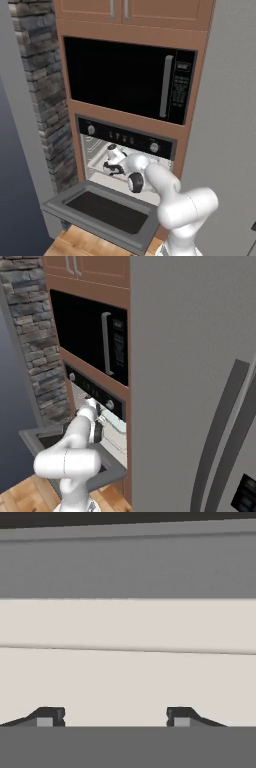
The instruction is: Take the baked cake out of the oven and place it on the plate for cooling. Then close the oven door.
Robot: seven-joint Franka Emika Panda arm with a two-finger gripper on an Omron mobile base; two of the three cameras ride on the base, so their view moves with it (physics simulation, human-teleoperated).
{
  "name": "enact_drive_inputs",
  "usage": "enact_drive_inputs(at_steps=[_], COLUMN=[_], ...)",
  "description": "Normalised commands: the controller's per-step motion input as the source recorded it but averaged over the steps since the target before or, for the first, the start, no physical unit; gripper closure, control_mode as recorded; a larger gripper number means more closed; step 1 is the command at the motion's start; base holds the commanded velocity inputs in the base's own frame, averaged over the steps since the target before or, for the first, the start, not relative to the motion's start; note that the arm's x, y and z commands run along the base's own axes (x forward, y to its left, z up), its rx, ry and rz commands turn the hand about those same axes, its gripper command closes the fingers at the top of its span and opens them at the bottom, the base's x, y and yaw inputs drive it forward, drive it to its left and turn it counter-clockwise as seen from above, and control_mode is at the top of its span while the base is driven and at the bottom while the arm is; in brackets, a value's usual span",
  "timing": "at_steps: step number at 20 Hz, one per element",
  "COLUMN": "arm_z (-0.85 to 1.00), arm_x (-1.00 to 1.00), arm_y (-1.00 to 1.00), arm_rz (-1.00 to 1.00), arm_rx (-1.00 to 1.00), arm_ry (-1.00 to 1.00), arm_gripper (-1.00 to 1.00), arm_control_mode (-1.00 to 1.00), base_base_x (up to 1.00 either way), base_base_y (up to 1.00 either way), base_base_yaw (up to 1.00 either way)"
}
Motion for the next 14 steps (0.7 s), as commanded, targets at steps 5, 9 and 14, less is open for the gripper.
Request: enact_drive_inputs(at_steps=[5, 9, 14], arm_z=[-1.0, -1.0, -1.0], arm_x=[-1.0, -1.0, -1.0], arm_y=[0.94, 1.0, 1.0], arm_rz=[0.23, 0.17, 0.15], arm_rx=[0.12, 0.01, 0.0], arm_ry=[0.17, 0.06, 0.04], arm_gripper=[-1.0, -1.0, -1.0], arm_control_mode=[-1.0, -1.0, -1.0], base_base_x=[0.0, 0.0, 0.0], base_base_y=[0.0, 0.0, 0.0], base_base_yaw=[0.0, 0.0, 0.0])
